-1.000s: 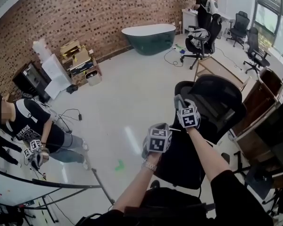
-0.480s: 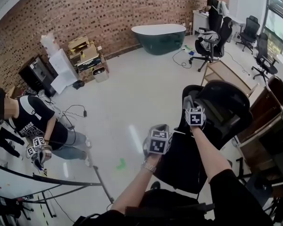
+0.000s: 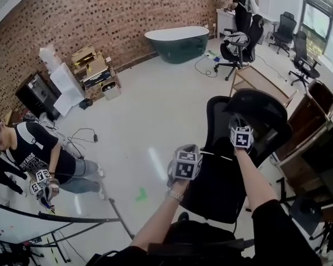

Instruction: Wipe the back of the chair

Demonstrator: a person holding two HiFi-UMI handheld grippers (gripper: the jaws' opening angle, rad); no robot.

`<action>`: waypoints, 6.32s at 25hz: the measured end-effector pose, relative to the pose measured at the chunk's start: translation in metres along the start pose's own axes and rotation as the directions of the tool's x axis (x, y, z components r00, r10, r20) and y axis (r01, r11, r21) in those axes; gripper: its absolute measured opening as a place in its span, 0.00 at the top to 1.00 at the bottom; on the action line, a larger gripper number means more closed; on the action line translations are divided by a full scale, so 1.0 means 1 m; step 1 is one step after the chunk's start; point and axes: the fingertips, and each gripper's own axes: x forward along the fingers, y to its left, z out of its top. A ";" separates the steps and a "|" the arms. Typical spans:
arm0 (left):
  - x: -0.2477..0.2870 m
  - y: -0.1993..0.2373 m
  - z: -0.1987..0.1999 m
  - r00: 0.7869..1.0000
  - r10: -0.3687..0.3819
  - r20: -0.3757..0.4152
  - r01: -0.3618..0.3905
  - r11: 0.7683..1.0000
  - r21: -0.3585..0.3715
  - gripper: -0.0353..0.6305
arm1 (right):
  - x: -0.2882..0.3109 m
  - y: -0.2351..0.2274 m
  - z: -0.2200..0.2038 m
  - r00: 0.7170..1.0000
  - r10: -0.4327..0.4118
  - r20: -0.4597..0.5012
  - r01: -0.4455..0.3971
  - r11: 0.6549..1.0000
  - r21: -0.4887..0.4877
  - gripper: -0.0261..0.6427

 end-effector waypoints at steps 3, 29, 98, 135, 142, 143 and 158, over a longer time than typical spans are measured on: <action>0.005 -0.012 0.002 1.000 -0.028 -0.002 0.028 1.000 0.008 0.96 | -0.011 -0.031 -0.009 0.999 -0.042 -0.010 0.043 0.999 0.019 0.92; 0.019 -0.068 -0.007 0.992 -0.124 -0.024 0.125 0.991 0.048 0.96 | -0.122 -0.194 -0.088 0.937 -0.346 -0.044 0.347 0.912 0.217 0.92; 0.029 -0.035 -0.014 0.991 -0.071 -0.111 0.077 0.996 0.050 0.96 | 0.036 0.098 -0.102 0.962 0.169 -0.213 -0.151 0.984 0.099 0.92; 0.045 -0.087 -0.018 0.970 -0.199 -0.138 0.209 0.976 0.061 0.96 | -0.075 -0.162 -0.236 0.898 -0.221 -0.381 0.322 0.920 0.224 0.92; 0.032 -0.054 -0.021 0.982 -0.132 -0.139 0.140 0.989 0.051 0.96 | 0.001 0.031 -0.173 0.965 0.083 -0.247 -0.034 0.980 0.195 0.92; 0.029 -0.048 -0.022 0.982 -0.123 -0.140 0.131 0.990 0.051 0.96 | 0.010 0.054 -0.170 0.959 0.128 -0.253 -0.079 0.977 0.198 0.92; 0.014 0.006 -0.034 0.987 -0.064 -0.150 0.069 0.997 0.028 0.96 | 0.052 0.021 -0.198 0.944 0.045 -0.327 0.034 0.972 0.234 0.92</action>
